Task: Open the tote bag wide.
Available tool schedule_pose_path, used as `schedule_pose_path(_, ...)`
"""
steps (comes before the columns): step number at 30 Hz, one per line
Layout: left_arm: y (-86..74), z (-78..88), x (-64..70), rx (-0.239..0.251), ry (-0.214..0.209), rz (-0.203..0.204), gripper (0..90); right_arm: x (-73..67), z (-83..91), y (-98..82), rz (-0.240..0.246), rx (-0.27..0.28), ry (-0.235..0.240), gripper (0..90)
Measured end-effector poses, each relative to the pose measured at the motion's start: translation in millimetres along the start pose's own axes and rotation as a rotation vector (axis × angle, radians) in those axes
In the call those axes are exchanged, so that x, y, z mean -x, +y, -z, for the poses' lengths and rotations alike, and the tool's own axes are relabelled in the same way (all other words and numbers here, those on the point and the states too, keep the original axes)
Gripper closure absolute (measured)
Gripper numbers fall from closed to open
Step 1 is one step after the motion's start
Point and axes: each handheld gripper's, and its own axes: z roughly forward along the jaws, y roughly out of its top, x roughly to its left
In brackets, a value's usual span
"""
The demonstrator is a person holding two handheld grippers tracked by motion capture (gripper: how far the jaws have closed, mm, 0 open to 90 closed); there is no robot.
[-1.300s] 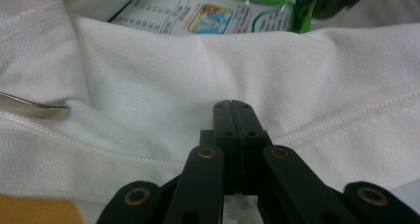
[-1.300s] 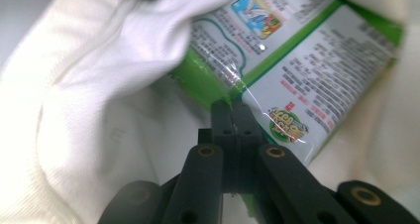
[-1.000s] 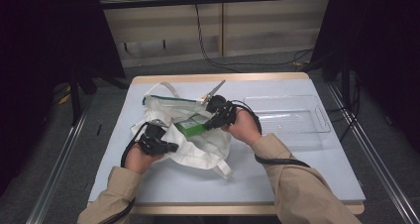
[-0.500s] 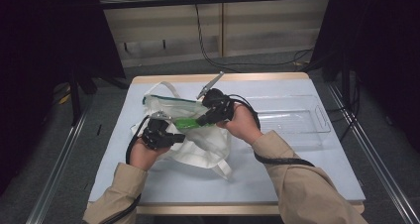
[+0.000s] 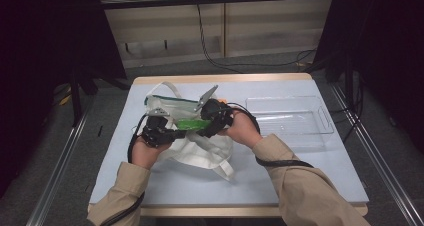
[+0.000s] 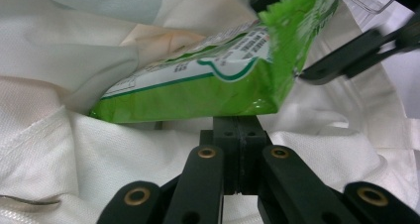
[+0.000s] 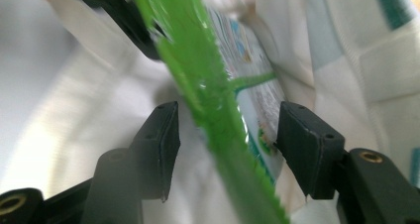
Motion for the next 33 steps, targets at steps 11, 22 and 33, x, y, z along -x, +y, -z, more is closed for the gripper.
schedule_pose_path(11, -3.4, 1.0, 0.3, -0.012, 0.040, -0.046, 56.3, 8.4, 12.9, 8.7, -0.003, -0.019, -0.051, 72.5)
schedule_pose_path(22, -5.2, -0.7, 8.3, -0.021, 0.087, -0.187, 13.8, 20.9, 47.4, 18.8, -0.136, -0.050, 0.034, 77.8)
schedule_pose_path(33, -7.5, -1.7, 7.3, -0.009, 0.033, -0.143, 6.8, 23.6, 72.7, 25.4, -0.148, -0.097, 0.083, 77.8)
